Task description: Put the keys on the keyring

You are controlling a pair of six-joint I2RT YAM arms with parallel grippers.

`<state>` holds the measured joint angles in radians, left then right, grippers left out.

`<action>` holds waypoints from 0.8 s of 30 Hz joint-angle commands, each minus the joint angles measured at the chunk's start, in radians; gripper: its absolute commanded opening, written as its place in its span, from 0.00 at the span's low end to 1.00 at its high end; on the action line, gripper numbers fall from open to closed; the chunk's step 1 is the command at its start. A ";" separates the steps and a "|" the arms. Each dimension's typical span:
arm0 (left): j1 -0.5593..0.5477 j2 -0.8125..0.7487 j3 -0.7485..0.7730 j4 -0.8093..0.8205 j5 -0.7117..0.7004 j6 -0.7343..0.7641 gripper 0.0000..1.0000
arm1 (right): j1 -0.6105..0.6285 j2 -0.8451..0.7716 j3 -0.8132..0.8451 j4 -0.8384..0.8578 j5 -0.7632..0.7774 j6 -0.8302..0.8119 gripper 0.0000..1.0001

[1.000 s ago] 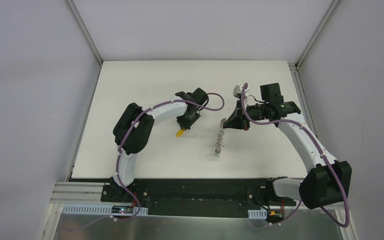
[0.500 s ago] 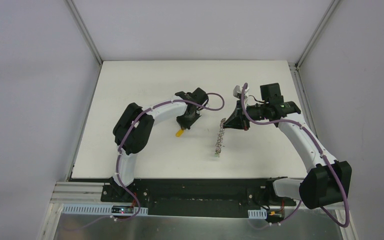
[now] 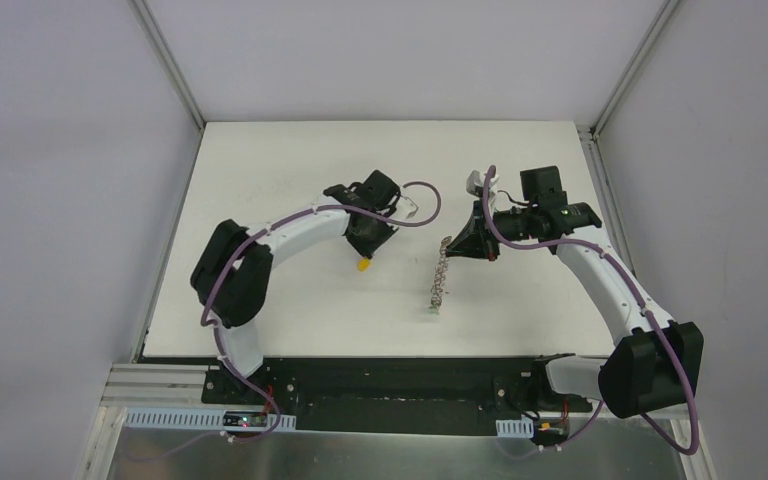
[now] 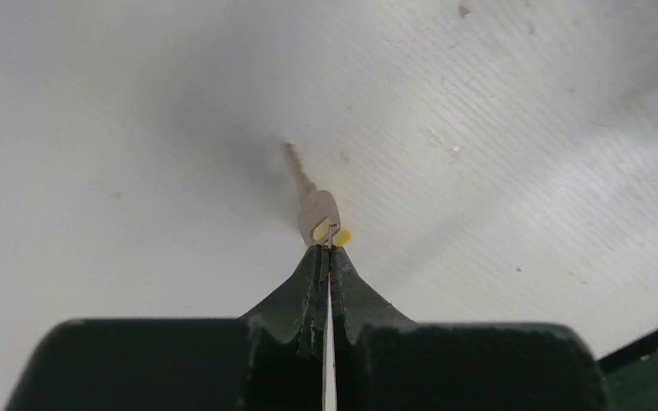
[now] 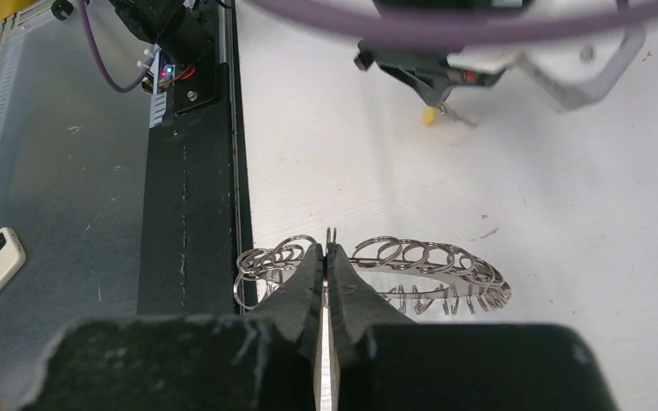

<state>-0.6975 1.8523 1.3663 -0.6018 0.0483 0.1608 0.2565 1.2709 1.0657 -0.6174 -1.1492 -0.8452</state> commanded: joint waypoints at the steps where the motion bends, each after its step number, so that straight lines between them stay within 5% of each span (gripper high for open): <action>1: 0.028 -0.179 -0.015 0.057 0.159 0.103 0.00 | -0.008 -0.036 0.017 0.035 -0.071 0.037 0.00; 12: 0.041 -0.300 0.133 -0.209 0.560 0.279 0.00 | 0.013 -0.030 0.000 0.200 -0.130 0.270 0.00; 24: 0.001 -0.404 0.235 -0.372 0.640 0.372 0.00 | 0.179 0.117 0.032 0.240 -0.206 0.294 0.00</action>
<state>-0.6689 1.5040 1.5684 -0.8913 0.6361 0.4644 0.4072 1.3487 1.0649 -0.4145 -1.2564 -0.5755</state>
